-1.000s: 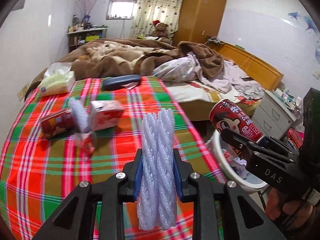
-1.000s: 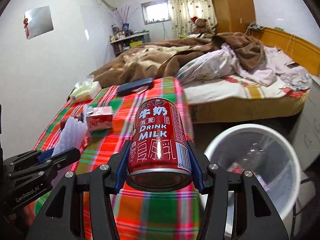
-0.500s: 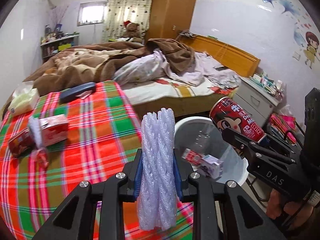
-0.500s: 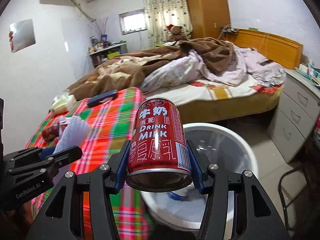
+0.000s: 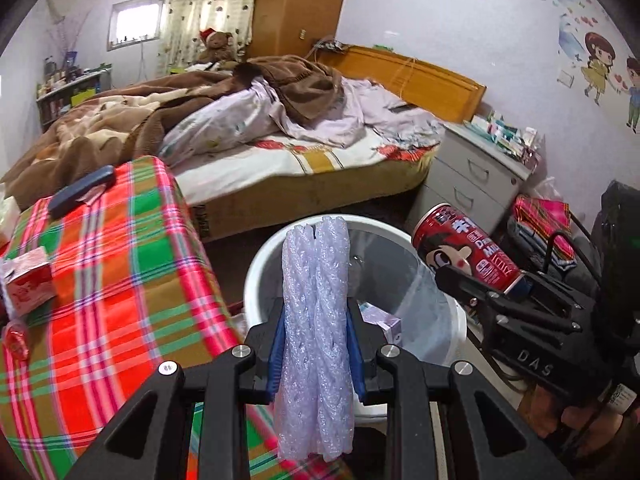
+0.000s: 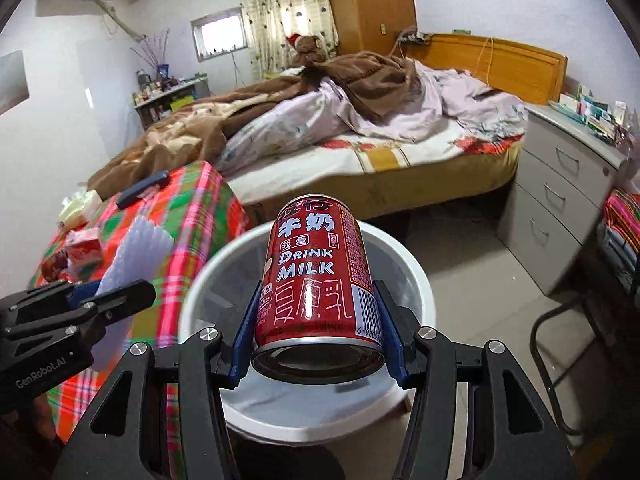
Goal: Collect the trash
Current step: 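Carry the sleeve and can over the white bin and open both grippers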
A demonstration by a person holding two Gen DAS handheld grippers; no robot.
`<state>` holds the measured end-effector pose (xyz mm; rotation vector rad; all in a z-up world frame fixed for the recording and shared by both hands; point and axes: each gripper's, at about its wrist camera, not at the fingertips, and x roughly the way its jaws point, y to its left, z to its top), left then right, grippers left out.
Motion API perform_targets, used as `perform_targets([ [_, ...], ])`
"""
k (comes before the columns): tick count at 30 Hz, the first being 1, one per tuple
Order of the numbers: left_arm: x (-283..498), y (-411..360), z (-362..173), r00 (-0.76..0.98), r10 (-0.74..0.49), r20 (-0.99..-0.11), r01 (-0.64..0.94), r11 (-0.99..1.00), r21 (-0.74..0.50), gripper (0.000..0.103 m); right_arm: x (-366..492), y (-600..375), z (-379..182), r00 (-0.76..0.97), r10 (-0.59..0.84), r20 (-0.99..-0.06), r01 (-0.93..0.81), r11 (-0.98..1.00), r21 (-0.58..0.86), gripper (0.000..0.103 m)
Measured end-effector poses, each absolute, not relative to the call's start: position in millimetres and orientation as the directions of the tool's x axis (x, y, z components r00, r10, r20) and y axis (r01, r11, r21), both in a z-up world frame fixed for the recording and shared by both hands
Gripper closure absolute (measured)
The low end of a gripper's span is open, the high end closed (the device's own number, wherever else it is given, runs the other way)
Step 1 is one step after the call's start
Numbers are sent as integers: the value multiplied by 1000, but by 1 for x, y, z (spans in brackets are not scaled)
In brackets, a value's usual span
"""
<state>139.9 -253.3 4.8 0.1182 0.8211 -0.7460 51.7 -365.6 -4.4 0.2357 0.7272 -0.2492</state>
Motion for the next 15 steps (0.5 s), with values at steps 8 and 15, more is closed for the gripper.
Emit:
perform_targets([
  [8, 144, -276, -19, 406, -537, -739, 653, 737, -177, 76, 53, -382, -28, 669, -131, -732, 326, 936, 130, 49],
  [15, 150, -281, -29, 408, -521, -750, 643, 747, -169, 71, 59, -389, -43, 630, -123, -767, 326, 938, 118, 49],
])
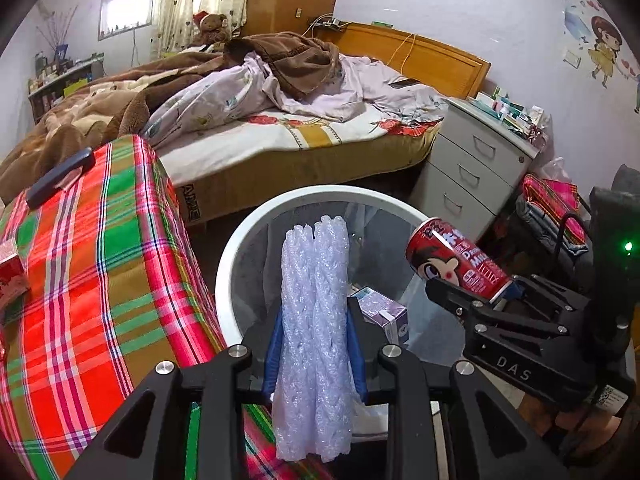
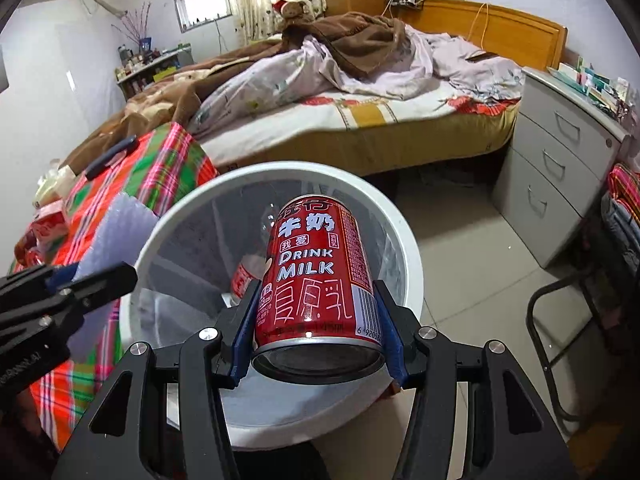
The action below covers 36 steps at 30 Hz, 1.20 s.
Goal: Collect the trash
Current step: 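Carry the sleeve and can over the white bin and open both grippers, then move both open grippers back over the plaid bed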
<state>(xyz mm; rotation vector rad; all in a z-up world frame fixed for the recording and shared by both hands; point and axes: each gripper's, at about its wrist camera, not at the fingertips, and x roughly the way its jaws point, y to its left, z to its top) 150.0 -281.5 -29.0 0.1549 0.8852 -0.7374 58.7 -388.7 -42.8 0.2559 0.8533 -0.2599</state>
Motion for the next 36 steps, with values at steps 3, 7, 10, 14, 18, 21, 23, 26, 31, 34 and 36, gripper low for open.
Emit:
perform_targets([
  [3, 151, -281, -30, 413, -516, -750, 640, 751, -164, 59, 59, -387, -45, 626, -119, -771, 318, 941, 114, 47],
  [7, 150, -277, -26, 421, -524, -740, 641, 749, -167, 53, 56, -386, -41, 635, -134, -760, 323, 941, 104, 36],
  [10, 150, -272, -23, 426, -528, -735, 635, 753, -173, 51, 55, -385, -36, 643, -148, -752, 330, 939, 97, 36],
  [14, 150, -263, -19, 439, -525, -729, 624, 762, -173, 51, 55, -382, -33, 649, -156, -744, 332, 938, 93, 36],
  [18, 147, -252, -14, 458, -520, -720, 614, 772, -167, 51, 56, -377, -28, 661, -156, -734, 330, 939, 97, 36],
  [21, 145, -243, -10, 468, -519, -715, 604, 778, -170, 51, 57, -373, -24, 670, -154, -726, 324, 941, 100, 36],
  [23, 143, -238, -7, 479, -516, -710, 602, 782, -163, 51, 57, -369, -21, 677, -152, -720, 317, 943, 99, 36],
  [26, 142, -227, -4, 486, -518, -703, 592, 787, -170, 51, 57, -363, -18, 686, -151, -711, 310, 946, 98, 36],
  [31, 141, -206, 2, 511, -512, -690, 567, 804, -177, 51, 58, -351, -12, 707, -139, -693, 289, 952, 104, 36],
  [34, 140, -191, 6, 530, -507, -680, 551, 815, -178, 51, 61, -342, -9, 715, -126, -687, 271, 957, 106, 36],
  [36, 140, -182, 7, 540, -502, -676, 537, 823, -183, 51, 63, -335, -7, 721, -119, -683, 258, 961, 104, 36],
])
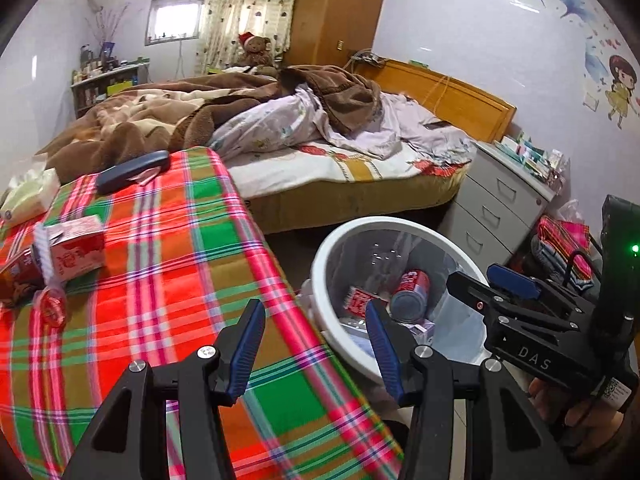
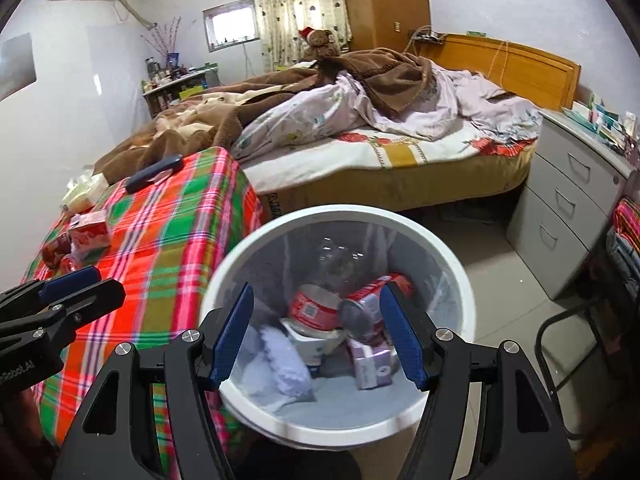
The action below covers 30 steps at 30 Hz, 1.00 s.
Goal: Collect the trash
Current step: 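Move both open grippers back over the plaid bed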
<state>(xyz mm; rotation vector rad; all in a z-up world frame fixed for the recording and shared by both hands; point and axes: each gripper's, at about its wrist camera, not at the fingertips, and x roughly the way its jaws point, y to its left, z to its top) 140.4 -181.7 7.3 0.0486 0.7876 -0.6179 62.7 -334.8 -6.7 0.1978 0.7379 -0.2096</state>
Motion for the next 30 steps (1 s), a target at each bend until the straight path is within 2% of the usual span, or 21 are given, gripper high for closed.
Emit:
perform_targets([
  [30, 179, 6, 16, 690, -310, -653, 242, 950, -196, 51, 120, -205, 9, 754, 91, -650, -29, 994, 105, 36],
])
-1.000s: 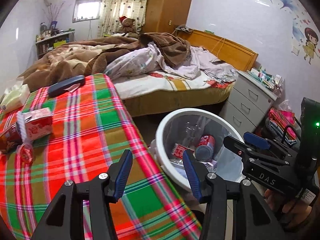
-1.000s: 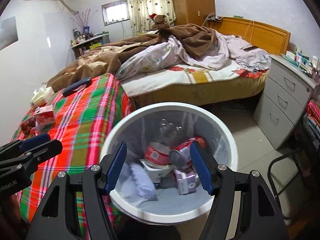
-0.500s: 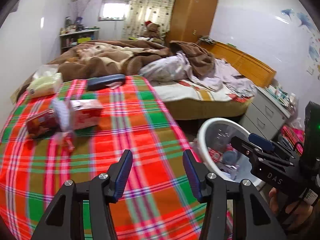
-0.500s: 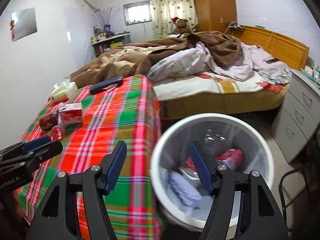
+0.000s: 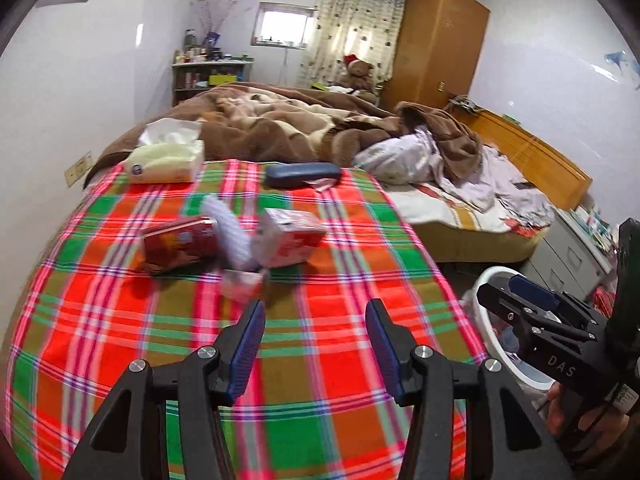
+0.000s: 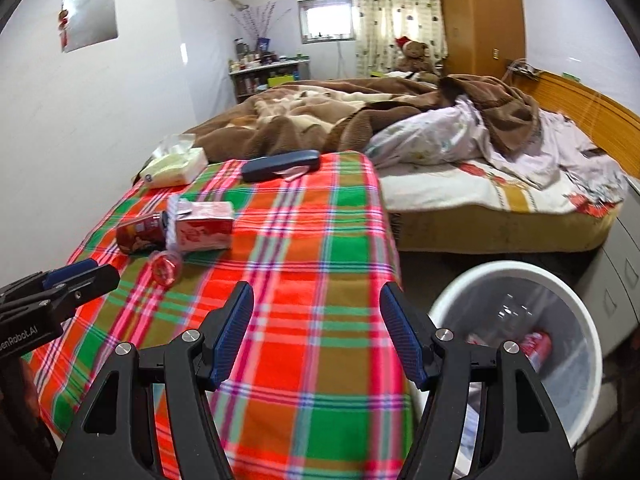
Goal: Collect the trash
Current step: 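Move both open grippers back over the plaid bed, then grasp the red can with the left gripper while the right grasps the pink milk carton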
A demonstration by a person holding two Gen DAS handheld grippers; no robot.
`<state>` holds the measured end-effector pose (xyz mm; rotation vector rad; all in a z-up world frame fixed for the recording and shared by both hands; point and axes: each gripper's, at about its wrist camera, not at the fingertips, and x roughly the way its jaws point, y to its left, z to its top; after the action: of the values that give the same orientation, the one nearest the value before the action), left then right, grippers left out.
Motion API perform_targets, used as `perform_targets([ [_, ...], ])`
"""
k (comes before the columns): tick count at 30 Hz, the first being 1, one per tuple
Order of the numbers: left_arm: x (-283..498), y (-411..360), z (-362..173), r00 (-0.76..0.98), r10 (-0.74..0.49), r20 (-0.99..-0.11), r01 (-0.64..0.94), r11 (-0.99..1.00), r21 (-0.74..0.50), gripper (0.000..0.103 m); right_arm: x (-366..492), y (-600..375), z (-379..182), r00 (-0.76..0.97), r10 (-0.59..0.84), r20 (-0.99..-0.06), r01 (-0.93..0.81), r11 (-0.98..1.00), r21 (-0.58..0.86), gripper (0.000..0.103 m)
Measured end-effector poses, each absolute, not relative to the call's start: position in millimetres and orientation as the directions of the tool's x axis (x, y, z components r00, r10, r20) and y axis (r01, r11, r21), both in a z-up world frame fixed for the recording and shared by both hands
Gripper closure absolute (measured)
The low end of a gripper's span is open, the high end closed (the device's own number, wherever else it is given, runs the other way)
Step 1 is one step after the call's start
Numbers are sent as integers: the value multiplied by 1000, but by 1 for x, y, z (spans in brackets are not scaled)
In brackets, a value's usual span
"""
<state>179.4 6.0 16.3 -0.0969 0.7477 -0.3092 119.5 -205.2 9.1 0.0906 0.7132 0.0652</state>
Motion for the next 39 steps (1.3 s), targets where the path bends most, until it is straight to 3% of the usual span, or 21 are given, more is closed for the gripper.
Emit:
perform_targets([
  [18, 242, 84, 12, 705, -198, -681, 153, 980, -126, 51, 190, -141, 11, 711, 216, -669, -139, 976, 168, 36],
  [23, 267, 94, 7, 691, -219, -689, 188, 975, -121, 46, 212, -128, 5, 687, 237, -687, -135, 970, 200, 36],
  [32, 313, 107, -7, 657, -249, -712, 234, 965, -121, 45, 249, -106, -8, 650, 220, -727, -95, 973, 209, 36],
  [39, 339, 101, -25, 607, -260, -751, 271, 956, -112, 45, 269, -97, -11, 626, 191, -756, -55, 978, 202, 30],
])
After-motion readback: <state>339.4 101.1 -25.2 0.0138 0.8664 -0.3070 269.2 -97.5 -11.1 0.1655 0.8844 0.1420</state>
